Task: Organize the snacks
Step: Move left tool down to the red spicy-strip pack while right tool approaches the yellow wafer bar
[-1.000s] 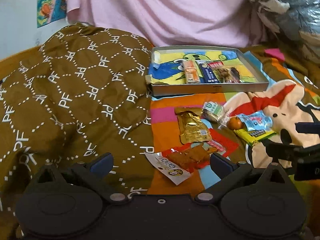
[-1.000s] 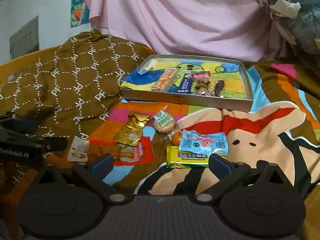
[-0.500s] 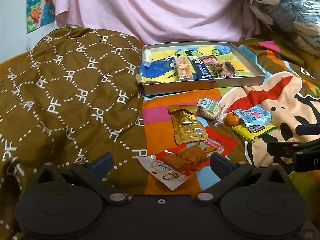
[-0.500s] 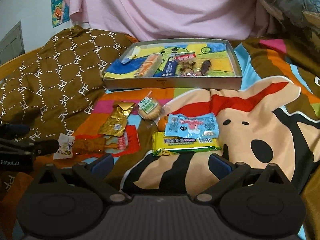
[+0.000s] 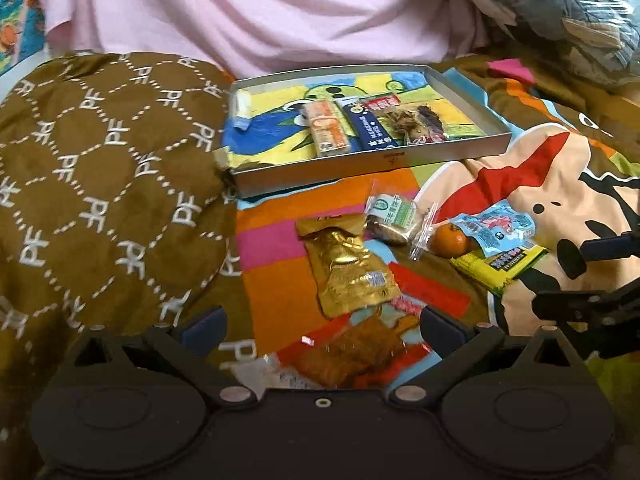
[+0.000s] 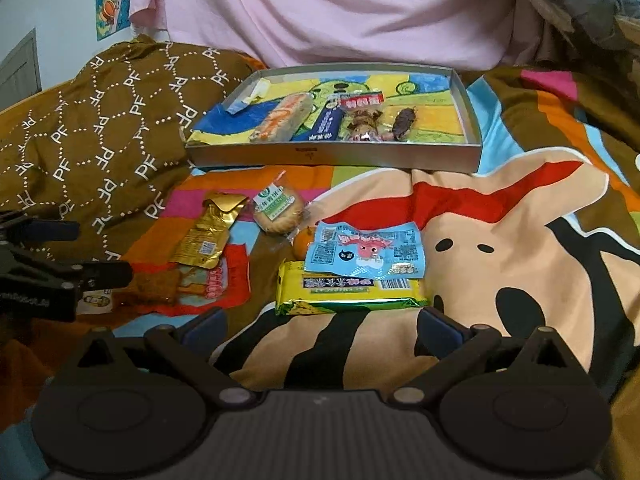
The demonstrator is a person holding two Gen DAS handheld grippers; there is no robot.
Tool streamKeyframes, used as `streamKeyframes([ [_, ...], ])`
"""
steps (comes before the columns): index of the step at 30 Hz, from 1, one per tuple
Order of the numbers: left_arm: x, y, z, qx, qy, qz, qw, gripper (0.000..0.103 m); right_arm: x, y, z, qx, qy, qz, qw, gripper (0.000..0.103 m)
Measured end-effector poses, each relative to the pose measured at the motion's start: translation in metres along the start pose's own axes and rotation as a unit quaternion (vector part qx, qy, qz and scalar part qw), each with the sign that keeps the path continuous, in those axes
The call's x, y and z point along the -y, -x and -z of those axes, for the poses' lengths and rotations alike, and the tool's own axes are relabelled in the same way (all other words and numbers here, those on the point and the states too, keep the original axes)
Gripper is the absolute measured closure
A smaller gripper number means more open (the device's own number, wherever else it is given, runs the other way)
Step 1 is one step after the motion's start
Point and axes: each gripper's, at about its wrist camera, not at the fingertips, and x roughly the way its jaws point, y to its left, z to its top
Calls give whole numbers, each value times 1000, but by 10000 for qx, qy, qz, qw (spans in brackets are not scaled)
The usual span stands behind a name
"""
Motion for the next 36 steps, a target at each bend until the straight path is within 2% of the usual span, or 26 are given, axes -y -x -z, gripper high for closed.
streamKeyframes([
  [5,-13,-22,-2,-55,68,-48,9999,1,14,-4,-9,-137,-188,-398,9989,0],
  [11,-47,-39,3,-334,1005,296,9939,1,36,-15,-25,-288,-230,-500,9981,0],
  [14,-54,-40,5,-286,1245,426,9909,1,47,-27,-29,-440,-332,-710,9960,0],
  [18,-54,-40,5,-275,1231,650,9899,1,60,-45,-33,-603,-634,-998,9912,0],
  [24,-49,-44,5,-352,1016,1163,9874,1,69,-74,-41,-899,-784,-1007,9877,0],
  [29,-47,-49,6,-673,905,1802,9771,2,66,-74,-36,-967,-843,-1119,9854,0],
  [36,-45,-51,7,-921,962,2153,9674,3,57,-61,-28,-1001,-767,-1322,9832,0],
])
